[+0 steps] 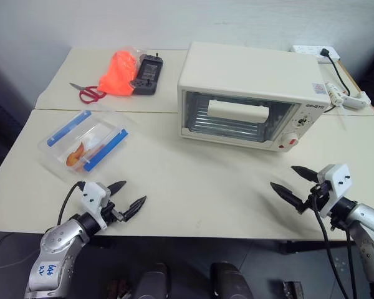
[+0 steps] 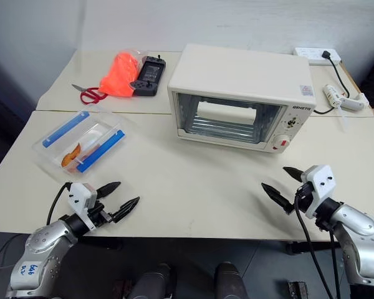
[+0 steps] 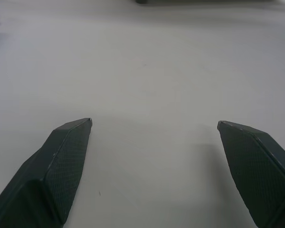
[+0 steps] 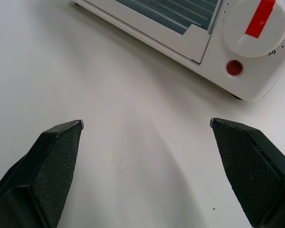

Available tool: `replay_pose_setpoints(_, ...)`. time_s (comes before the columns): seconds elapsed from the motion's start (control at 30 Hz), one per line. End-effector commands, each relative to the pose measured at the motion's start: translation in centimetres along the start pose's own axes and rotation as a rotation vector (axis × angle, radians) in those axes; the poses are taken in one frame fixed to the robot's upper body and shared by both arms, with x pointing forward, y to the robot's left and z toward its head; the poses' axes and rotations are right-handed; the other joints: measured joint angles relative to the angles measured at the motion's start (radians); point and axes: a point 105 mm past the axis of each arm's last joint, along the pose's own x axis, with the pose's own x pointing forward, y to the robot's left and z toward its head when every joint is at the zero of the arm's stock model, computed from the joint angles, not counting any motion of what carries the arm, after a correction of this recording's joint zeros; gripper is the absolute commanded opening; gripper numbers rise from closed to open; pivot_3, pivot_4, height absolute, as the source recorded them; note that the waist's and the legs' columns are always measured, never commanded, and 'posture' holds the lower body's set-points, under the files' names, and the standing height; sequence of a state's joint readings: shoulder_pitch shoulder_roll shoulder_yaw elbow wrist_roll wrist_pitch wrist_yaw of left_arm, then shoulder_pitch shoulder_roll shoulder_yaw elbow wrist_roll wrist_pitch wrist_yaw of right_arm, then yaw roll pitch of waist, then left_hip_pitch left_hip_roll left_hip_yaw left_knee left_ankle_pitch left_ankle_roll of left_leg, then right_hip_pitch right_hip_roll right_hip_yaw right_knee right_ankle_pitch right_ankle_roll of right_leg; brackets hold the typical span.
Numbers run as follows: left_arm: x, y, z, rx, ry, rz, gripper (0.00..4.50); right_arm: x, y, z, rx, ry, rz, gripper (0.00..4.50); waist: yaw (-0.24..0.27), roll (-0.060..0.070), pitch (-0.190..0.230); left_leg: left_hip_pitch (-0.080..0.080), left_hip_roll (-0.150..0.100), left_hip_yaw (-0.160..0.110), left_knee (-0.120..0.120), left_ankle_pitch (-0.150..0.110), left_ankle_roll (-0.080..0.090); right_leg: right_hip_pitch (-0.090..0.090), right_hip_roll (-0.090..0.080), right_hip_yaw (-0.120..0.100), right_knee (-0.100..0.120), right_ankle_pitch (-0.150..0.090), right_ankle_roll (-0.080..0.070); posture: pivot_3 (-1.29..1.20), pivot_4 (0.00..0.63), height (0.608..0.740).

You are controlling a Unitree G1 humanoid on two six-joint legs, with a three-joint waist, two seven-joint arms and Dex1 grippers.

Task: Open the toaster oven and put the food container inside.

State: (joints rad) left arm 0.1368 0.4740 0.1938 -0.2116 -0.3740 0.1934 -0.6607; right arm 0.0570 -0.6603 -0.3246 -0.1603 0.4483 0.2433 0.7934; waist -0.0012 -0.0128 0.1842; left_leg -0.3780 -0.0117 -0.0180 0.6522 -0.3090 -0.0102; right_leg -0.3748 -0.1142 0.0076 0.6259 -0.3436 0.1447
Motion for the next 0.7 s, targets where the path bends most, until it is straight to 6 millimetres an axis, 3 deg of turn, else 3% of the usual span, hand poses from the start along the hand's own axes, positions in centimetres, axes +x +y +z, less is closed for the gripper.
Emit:
replay_pose_setpoints(0.03,0.4,-0.6,1.5,0.014,-0.034,-0.097,4.50,-0.3,0.1,1.6,-0.035,-0.037,0.013,4.48,0.000,0.000,0.000,0.000,0.000,0.000,0.000,0.000,0.000,0.000,0.000,0.000,0.000,0.000,0.000,0.00,0.150,0.740)
replay_pose_setpoints(0.2,0.8,-1.7,5.2,0.045,-0.059,-0.295,4.50,0.8,1.1,4.3,-0.025,-0.107,0.097,4.48,-0.003,0.000,0.000,0.000,0.000,0.000,0.000,0.000,0.000,0.000,0.000,0.000,0.000,0.000,0.000,0.00,0.150,0.740)
replay_pose_setpoints(0.37,1.6,-3.2,10.8,0.105,-0.105,-0.482,4.50,3.4,2.0,8.0,-0.032,-0.200,0.186,4.48,-0.003,0.000,0.000,0.000,0.002,0.000,0.000,0.001,-0.001,0.000,0.000,0.000,0.000,0.001,-0.002,0.00,0.150,0.740)
replay_pose_setpoints(0.5,2.9,-3.8,15.8,0.166,-0.162,-0.558,4.50,5.9,1.4,10.4,-0.024,-0.255,0.204,4.48,-0.003,0.000,0.000,0.000,0.003,-0.001,-0.001,0.001,-0.002,-0.001,0.002,-0.001,0.000,0.001,-0.003,0.00,0.150,0.740)
replay_pose_setpoints(0.57,3.3,-4.0,18.0,0.186,-0.197,-0.582,4.50,6.9,1.2,11.0,-0.031,-0.266,0.217,4.48,-0.003,0.000,0.000,0.000,0.002,-0.001,-0.001,0.002,-0.002,-0.001,0.002,-0.002,0.000,0.002,-0.003,0.00,0.150,0.740)
replay_pose_setpoints(0.7,3.6,-4.5,20.0,0.227,-0.222,-0.602,4.50,8.1,1.4,11.3,-0.066,-0.259,0.243,4.48,-0.004,0.000,0.000,0.000,0.003,0.000,-0.002,0.001,-0.002,-0.001,0.003,-0.002,0.001,0.002,-0.002,0.00,0.150,0.740)
